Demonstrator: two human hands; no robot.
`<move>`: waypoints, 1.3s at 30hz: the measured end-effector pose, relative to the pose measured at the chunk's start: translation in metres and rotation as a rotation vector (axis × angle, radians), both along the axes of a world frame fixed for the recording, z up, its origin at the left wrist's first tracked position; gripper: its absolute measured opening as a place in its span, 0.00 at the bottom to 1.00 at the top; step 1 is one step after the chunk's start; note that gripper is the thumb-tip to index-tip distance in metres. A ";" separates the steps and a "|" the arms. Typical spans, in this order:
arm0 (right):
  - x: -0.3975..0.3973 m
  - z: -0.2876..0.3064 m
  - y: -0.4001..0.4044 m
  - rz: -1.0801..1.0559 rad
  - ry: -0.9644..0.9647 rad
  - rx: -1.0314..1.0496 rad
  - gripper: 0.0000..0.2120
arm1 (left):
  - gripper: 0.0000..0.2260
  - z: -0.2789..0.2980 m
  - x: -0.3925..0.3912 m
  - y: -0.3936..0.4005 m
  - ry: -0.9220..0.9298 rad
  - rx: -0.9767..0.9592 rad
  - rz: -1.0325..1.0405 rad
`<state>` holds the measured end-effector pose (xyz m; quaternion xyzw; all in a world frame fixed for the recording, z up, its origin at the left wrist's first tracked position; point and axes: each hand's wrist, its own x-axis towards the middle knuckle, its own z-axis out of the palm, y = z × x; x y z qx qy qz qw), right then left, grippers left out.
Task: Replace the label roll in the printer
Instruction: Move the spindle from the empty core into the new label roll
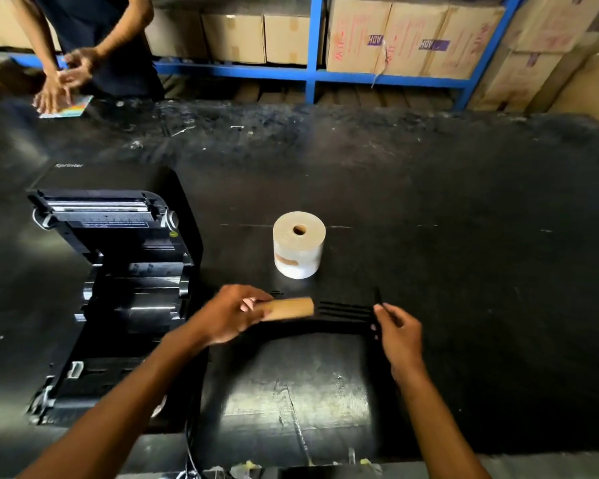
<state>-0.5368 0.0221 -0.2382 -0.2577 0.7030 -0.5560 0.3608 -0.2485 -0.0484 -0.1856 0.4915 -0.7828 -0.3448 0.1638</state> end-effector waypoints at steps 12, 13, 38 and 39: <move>0.047 -0.018 0.012 0.316 0.295 0.135 0.08 | 0.11 -0.052 -0.033 0.017 -0.002 -0.043 0.065; 0.048 -0.020 0.013 0.318 0.342 0.152 0.08 | 0.11 -0.055 -0.034 0.019 -0.019 -0.059 0.053; 0.077 0.058 -0.136 0.701 0.905 0.107 0.26 | 0.30 -0.011 -0.070 -0.058 0.572 0.660 0.596; 0.073 0.061 -0.135 0.694 0.819 0.108 0.26 | 0.29 -0.009 -0.069 -0.056 0.574 0.647 0.626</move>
